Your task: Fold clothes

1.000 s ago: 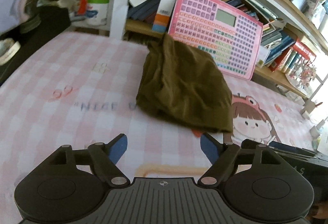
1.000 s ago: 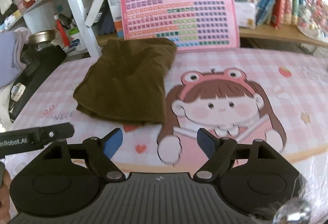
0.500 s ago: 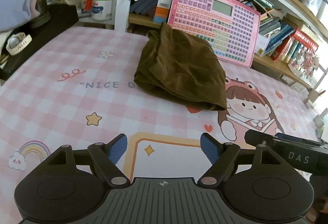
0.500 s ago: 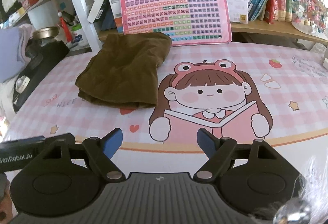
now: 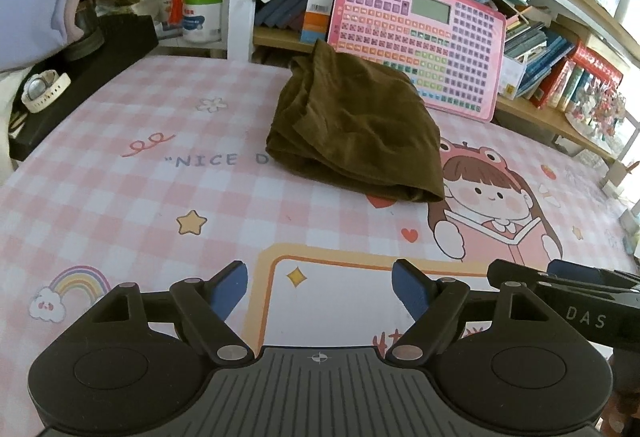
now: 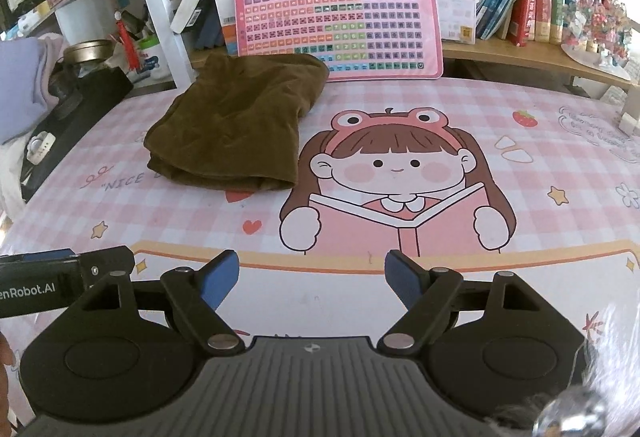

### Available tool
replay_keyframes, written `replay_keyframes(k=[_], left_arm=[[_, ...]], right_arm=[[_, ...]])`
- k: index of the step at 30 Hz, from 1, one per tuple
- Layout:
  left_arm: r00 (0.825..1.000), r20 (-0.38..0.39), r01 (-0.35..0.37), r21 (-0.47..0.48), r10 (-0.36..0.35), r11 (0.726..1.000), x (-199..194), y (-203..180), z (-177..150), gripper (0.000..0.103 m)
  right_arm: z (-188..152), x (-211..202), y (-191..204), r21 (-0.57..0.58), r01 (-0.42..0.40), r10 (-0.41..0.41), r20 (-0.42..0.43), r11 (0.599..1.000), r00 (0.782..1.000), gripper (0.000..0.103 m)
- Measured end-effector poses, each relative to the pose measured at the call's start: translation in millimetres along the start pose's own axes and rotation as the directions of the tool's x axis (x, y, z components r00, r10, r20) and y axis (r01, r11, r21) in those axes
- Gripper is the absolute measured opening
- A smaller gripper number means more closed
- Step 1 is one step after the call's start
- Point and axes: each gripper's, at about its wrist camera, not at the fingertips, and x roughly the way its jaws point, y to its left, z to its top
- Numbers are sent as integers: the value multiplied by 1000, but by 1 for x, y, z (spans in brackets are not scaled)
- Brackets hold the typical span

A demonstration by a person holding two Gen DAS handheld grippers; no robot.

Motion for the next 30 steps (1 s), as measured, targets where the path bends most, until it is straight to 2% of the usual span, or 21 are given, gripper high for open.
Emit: replay_keyframes(k=[30], left_arm=[[1000, -15, -16, 2, 16, 1000, 1, 3, -2, 82]], right_arm=[[-7, 0, -1, 2, 24, -24, -15, 1000, 1000, 79]])
